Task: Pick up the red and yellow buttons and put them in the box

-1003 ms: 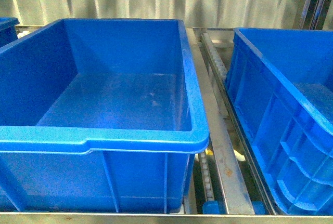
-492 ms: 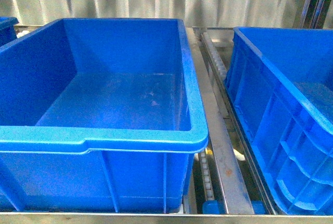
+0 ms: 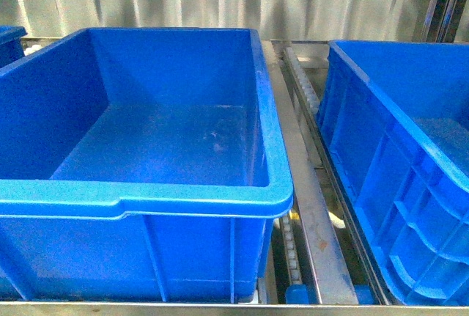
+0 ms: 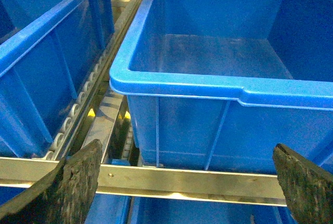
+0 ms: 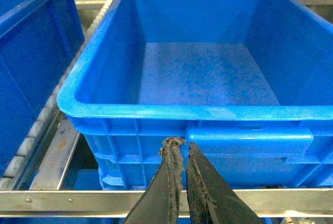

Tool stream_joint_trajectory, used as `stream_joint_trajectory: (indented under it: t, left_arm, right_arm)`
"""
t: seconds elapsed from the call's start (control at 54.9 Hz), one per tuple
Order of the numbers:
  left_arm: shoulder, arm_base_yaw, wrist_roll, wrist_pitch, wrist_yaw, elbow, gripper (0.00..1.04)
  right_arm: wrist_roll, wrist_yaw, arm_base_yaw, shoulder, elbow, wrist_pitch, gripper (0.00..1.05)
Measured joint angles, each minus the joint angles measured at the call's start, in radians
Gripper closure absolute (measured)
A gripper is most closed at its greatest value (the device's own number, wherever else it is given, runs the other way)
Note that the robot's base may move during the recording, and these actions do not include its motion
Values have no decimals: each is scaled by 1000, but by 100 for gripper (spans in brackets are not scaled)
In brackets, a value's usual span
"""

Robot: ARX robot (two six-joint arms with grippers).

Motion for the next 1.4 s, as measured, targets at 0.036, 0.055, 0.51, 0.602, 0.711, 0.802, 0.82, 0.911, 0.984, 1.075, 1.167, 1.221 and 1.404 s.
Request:
stream_joint_trajectory:
  t: [0.036, 0.055, 0.51, 0.602, 0.711, 0.802, 0.82, 0.911, 0.984, 1.075, 1.167, 1.221, 1.404]
  left_arm:
    - [0, 0, 0, 0, 0, 0, 8]
    - [0, 0, 0, 0, 0, 0, 8]
    - [0, 0, 0, 0, 0, 0, 8]
    - [0, 0, 0, 0, 0, 0, 8]
    - [0, 0, 0, 0, 0, 0, 8]
    - [0, 0, 0, 0, 0, 0, 8]
    - [0, 0, 0, 0, 0, 0, 8]
    - [0, 0, 0, 0, 0, 0, 8]
    - [0, 0, 0, 0, 0, 0, 8]
    - [0, 0, 0, 0, 0, 0, 8]
    - [0, 0, 0, 0, 0, 0, 8]
    - [0, 0, 0, 0, 0, 0, 8]
    - [0, 0, 0, 0, 0, 0, 8]
  right_arm:
    - [0, 0, 0, -11, -4, -8, 101]
    - [0, 0, 0, -17, -5, -12, 101]
    - [0, 0, 0, -131, -28, -74, 101]
    - [0, -5, 0, -227, -27, -201, 101]
    - [-2, -2, -1, -303, -27, -256, 96]
    - [-2, -1, -1, -314, -27, -257, 82]
    - [-2, -1, -1, -314, -27, -257, 79]
    - [-2, -1, -1, -311, -27, -260, 65]
    - [-2, -1, -1, -313, -27, -260, 54]
    - [-2, 0, -1, -313, -27, -260, 33]
    - [-2, 0, -1, -313, -27, -260, 19]
    - [-2, 0, -1, -313, -27, -260, 9]
    - [-2, -1, -1, -313, -27, -260, 6]
